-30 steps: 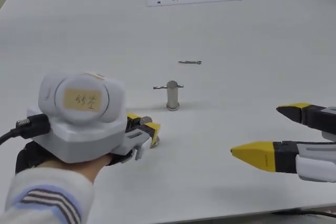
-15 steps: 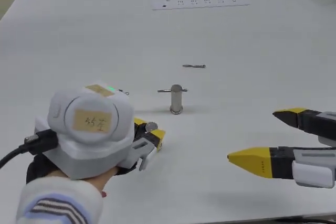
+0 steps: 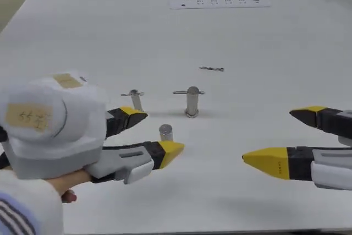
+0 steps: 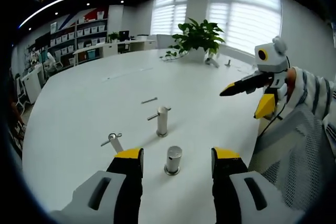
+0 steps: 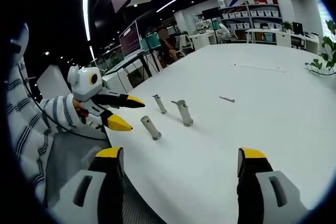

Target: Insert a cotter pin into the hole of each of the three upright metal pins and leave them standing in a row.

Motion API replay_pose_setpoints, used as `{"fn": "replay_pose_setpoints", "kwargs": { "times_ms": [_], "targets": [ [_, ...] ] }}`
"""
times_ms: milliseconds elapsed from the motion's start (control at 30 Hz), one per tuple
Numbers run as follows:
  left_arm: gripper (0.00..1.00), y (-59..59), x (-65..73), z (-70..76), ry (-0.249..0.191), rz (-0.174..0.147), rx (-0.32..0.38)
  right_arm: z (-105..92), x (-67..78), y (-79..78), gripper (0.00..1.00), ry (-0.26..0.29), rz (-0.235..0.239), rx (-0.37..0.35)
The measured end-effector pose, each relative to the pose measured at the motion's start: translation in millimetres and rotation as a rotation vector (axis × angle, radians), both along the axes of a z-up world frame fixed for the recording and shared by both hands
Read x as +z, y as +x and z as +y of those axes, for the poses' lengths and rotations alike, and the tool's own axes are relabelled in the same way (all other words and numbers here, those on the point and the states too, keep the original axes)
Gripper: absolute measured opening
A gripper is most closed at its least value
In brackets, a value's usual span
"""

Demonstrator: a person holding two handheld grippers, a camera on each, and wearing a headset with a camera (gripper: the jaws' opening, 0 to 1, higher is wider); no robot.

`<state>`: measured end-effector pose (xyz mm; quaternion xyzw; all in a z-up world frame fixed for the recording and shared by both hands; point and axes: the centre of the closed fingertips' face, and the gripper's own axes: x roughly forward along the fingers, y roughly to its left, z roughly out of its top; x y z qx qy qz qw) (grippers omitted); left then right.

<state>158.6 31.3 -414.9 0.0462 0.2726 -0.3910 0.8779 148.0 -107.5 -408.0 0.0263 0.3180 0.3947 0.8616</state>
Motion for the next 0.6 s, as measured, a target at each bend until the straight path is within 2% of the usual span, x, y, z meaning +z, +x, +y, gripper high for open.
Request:
{"fn": "replay_pose_setpoints", "kwargs": {
  "times_ms": [33,100,167,200,233,333,400,500,600],
  "targets": [
    [0.55,-1.2,-0.4,1.4,-0.016,0.018,0.007,-0.3,0.6,0.8,0.88,-0.003,0.000,0.001],
    [0.62,-4.9,-1.1,4.7,-0.033,0.020,-0.003,-1.0,2.4,3.1,0.88,-0.009,-0.002,0.006],
    [0.71,-11.5,-0.3,2.9,-0.086,0.044,-0.012,-1.7,4.2,6.2,0.87,-0.017,-0.008,0.011],
    [0.75,-14.2,2.1,2.5,-0.102,0.029,-0.023,-2.2,5.0,8.6,0.87,-0.021,-0.010,0.013],
    [0.81,-16.5,2.4,2.9,-0.102,0.026,-0.027,-2.6,5.5,10.2,0.87,-0.025,-0.010,0.014],
    [0.92,-25.4,1.4,2.0,-0.098,0.044,-0.053,-4.5,7.7,17.7,0.86,-0.047,-0.019,0.025],
    [0.97,-29.3,1.0,2.0,-0.095,0.047,-0.063,-5.7,9.5,23.0,0.86,-0.068,-0.026,0.041],
    [0.99,-31.3,2.4,3.0,-0.098,0.040,-0.069,-7.0,12.4,32.1,0.85,-0.097,-0.027,0.073],
    [0.99,-30.4,1.8,5.1,-0.111,0.059,-0.043,-9.5,15.6,42.8,0.84,-0.142,-0.045,0.103]
  ]
}}
